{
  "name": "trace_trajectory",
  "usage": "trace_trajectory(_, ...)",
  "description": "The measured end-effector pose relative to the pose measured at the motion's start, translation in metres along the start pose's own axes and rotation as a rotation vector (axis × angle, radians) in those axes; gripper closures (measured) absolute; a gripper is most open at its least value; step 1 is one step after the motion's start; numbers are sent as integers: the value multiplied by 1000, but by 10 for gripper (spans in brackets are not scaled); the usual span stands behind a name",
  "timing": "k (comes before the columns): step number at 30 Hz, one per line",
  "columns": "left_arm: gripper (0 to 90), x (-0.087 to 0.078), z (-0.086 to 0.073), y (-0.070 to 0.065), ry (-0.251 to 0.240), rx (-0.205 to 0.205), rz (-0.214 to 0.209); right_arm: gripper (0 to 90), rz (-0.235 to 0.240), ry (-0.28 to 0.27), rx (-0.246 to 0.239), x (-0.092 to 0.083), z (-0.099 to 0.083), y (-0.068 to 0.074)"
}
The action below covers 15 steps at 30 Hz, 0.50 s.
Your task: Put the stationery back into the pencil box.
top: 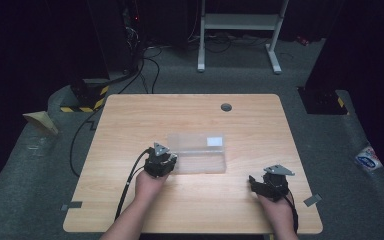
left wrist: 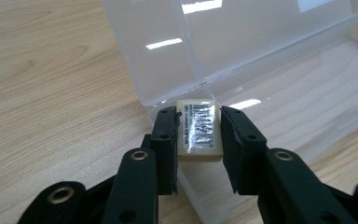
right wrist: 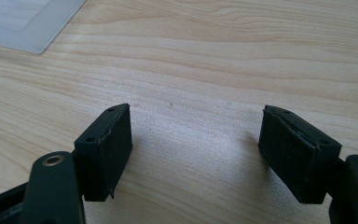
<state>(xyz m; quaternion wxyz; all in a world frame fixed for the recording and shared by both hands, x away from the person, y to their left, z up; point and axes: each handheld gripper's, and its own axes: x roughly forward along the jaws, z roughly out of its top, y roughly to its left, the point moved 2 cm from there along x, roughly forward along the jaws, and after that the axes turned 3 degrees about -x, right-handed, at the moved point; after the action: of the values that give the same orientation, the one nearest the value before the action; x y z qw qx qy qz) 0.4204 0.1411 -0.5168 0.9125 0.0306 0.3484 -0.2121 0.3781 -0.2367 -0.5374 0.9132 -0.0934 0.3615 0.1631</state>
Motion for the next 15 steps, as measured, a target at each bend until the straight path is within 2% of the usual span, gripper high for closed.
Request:
trace_trajectory(4,634,-5,3,-1,-26,-5,-16,254,1,0,1,0,0,0)
trace_trajectory(10,629,-8,8,-3,-29,9,-22,253,1,0,1,0,0,0)
trace_trajectory(15,692,-10,10,-4,-38,16,-21,254,1,0,1,0,0,0)
